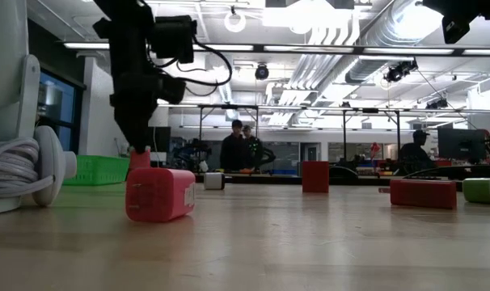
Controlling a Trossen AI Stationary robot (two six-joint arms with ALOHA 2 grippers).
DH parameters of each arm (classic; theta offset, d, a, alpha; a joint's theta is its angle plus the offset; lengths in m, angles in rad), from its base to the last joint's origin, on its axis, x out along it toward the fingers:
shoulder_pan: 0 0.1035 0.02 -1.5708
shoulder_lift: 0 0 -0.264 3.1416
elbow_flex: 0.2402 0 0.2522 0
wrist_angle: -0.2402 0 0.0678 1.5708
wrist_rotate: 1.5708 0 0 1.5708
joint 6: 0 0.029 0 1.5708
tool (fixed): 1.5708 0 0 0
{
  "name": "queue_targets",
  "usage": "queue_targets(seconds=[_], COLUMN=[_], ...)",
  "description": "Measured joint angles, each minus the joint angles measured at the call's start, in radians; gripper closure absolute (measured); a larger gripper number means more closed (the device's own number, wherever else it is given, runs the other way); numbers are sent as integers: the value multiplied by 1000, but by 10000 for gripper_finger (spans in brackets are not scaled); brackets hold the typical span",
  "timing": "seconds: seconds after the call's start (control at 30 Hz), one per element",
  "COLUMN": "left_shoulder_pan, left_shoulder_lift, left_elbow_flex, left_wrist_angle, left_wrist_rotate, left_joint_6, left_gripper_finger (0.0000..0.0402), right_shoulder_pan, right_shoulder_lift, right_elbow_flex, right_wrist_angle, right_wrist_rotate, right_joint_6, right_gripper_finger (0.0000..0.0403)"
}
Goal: Pick & Place Office items
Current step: Put the pink white charger adapter into the green bin
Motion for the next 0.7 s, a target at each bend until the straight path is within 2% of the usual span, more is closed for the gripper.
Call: queue_targets(seconds=[0.2, 0.4, 0.7], left_shoulder_pan=[83, 165, 257], left_shoulder_lift=[-58, -157, -295], left_elbow_flex=[31, 40, 40], left_wrist_angle=[-11, -76, -290], left_wrist_rotate=[-20, -63, -174], left_joint_6=[-15, -103, -267], left_gripper_finger=[259, 259, 259], right_shoulder_pan=[0, 0, 0], right_shoulder_lift=[0, 0, 0], right_elbow_flex=[0, 0, 0], right_wrist_angle=[0, 0, 0], right_wrist_rotate=[0, 0, 0], right_joint_6=[0, 0, 0], right_gripper_finger=[316, 316, 316])
